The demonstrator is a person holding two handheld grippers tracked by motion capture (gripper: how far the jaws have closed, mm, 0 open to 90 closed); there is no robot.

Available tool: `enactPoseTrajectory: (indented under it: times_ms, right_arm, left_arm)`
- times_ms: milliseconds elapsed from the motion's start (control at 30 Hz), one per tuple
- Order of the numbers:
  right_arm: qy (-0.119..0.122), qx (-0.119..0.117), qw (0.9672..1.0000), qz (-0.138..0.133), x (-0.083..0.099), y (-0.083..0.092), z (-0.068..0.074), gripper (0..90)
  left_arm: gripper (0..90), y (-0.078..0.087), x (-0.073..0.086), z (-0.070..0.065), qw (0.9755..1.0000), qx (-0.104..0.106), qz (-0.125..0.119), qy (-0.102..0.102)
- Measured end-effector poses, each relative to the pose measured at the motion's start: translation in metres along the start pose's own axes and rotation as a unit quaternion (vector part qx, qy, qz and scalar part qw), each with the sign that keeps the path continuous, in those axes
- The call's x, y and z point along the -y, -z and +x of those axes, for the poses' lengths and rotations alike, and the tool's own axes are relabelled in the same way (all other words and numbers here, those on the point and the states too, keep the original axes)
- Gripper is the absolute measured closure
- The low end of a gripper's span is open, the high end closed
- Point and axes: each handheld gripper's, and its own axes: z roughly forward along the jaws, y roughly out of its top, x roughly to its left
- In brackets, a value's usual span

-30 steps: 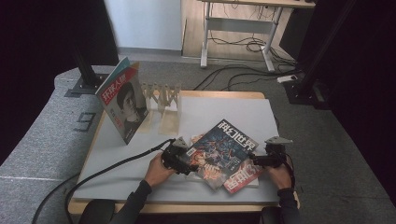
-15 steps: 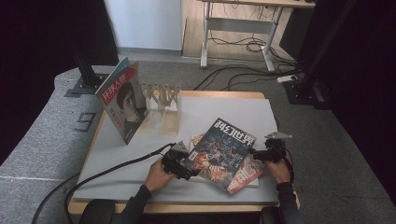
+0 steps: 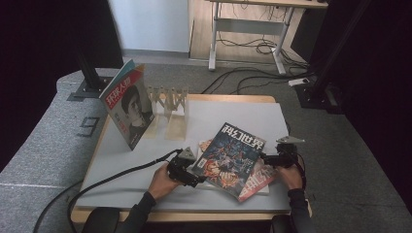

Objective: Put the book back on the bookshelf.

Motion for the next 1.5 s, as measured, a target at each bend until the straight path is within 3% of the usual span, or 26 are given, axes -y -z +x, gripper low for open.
enactPoseTrajectory:
  times_ms: [133,200,300,500,800,1233,1500]
  right_arm:
    - [-0.007,-0.008,0.9999,-0.004,0.002,0.006,0.002,4.6]
    - [-0.008,-0.012,0.9999,-0.006,0.003,0.009,0.004,4.6]
    - [-0.005,-0.018,0.9998,-0.006,0.004,0.010,0.007,4.6]
    - [-0.002,-0.028,0.9996,0.000,0.007,0.011,0.011,4.6]
    - [-0.008,-0.033,0.9994,0.000,0.008,0.011,0.009,4.6]
    - [-0.010,-0.038,0.9992,0.004,0.008,0.009,0.008,4.6]
    - [-0.022,-0.061,0.9978,0.014,0.003,-0.001,0.006,4.2]
  left_arm:
    - [18.3,0.007,0.005,0.002,0.9998,-0.017,-0.004,-0.004]
    - [26.9,0.010,0.009,0.004,0.9997,-0.021,-0.004,-0.006]
    - [39.8,0.012,0.013,0.006,0.9998,-0.018,-0.008,-0.001]
    - [58.5,0.012,0.015,0.006,0.9999,-0.007,-0.001,-0.010]
    - [62.9,0.006,0.012,0.007,0.9998,0.012,-0.014,0.012]
    - [62.8,0.002,0.009,0.004,0.9999,0.003,-0.013,0.005]
    - [62.3,0.002,0.009,0.005,0.9999,0.005,-0.013,0.003]
